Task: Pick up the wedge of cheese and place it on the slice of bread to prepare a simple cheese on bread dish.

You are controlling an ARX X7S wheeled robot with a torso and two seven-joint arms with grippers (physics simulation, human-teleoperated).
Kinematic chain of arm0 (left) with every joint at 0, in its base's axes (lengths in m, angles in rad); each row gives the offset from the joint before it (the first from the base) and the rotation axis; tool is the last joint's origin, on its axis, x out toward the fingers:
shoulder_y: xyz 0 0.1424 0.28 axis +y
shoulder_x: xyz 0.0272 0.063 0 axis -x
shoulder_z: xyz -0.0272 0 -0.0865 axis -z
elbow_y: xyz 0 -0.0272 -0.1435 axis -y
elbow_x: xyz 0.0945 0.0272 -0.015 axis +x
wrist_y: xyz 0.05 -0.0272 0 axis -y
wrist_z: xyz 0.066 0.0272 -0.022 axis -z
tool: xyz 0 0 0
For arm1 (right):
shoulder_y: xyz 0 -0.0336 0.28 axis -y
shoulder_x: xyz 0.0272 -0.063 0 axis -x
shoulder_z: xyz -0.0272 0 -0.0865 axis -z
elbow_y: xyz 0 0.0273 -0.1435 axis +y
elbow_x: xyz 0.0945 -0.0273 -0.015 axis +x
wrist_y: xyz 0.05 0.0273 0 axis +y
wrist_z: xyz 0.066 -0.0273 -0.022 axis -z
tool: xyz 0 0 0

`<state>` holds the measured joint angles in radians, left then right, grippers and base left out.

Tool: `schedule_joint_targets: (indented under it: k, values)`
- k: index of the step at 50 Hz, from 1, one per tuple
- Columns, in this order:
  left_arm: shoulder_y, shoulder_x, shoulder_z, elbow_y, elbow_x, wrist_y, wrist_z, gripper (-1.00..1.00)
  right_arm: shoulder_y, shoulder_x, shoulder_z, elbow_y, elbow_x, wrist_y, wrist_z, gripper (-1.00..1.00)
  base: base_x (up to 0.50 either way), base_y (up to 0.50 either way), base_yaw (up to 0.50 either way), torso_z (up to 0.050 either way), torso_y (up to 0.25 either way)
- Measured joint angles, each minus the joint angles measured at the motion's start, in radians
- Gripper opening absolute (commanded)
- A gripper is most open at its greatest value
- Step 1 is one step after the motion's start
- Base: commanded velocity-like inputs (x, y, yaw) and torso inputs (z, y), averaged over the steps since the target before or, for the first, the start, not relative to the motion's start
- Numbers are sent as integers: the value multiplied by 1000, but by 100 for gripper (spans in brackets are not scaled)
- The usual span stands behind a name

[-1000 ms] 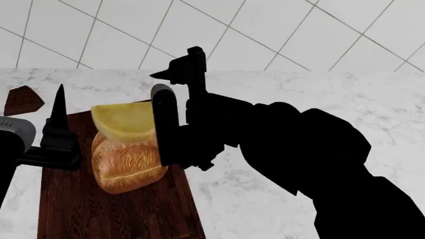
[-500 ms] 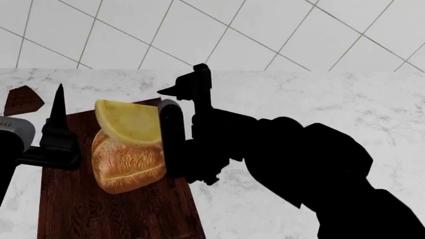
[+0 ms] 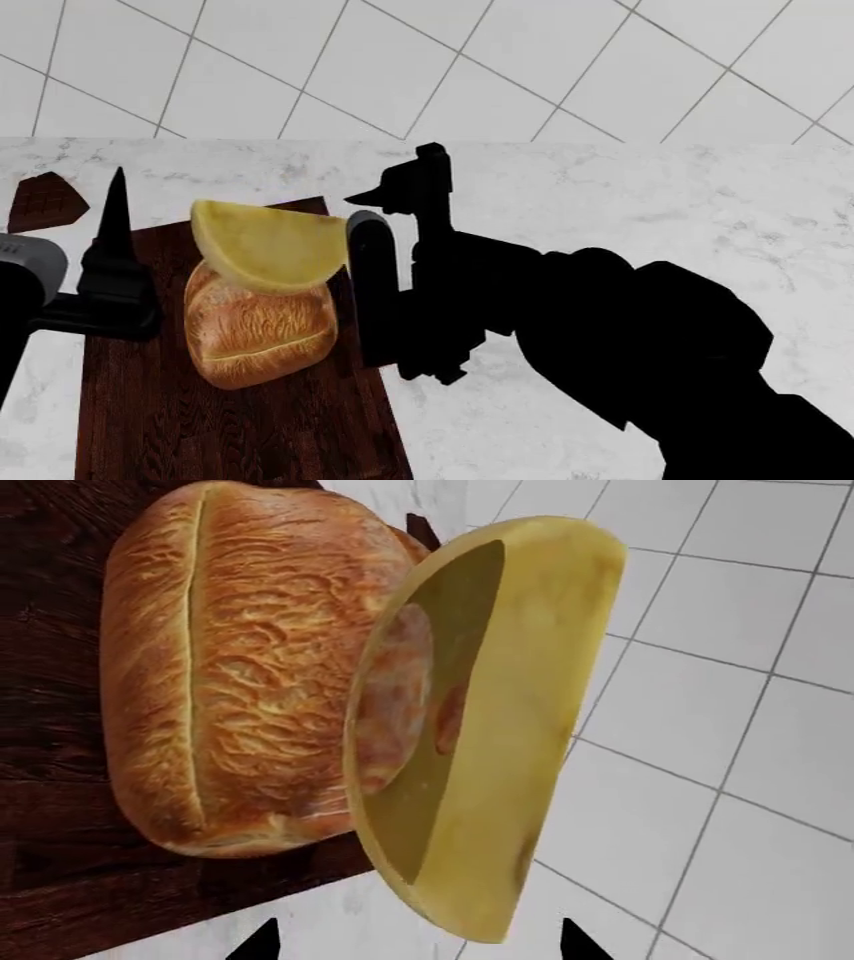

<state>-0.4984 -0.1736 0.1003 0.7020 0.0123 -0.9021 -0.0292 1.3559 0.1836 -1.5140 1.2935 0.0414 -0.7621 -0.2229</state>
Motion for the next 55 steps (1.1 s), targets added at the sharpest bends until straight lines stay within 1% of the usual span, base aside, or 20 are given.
schedule_joint_targets:
  k: [3,12,20,29,40,55]
  values:
    - [-1,-1,0,2,-2,-3,-2,100,-2,38,0,-75,0,51,-5,100,0,0,0,0,0]
    - [-1,-4,0,6,-7,-6,-8,100,-4,192,0,-412,4,276,-27,100,0,0,0,0,0]
    - [-1,-7,3,11,-11,-12,-13,100,-13,299,70,-648,90,389,10,100,0,0,0,0,0]
    - [-2,-10,5,18,-15,-20,-18,100,-46,363,183,-780,225,410,95,100,0,0,0,0,0]
    - [0,-15,7,20,-21,-17,-24,100,-107,423,259,-860,327,435,185,100,0,0,0,0,0]
    - [-2,-21,10,24,-28,-22,-33,100,-224,470,423,-924,520,363,382,100,0,0,0,0,0]
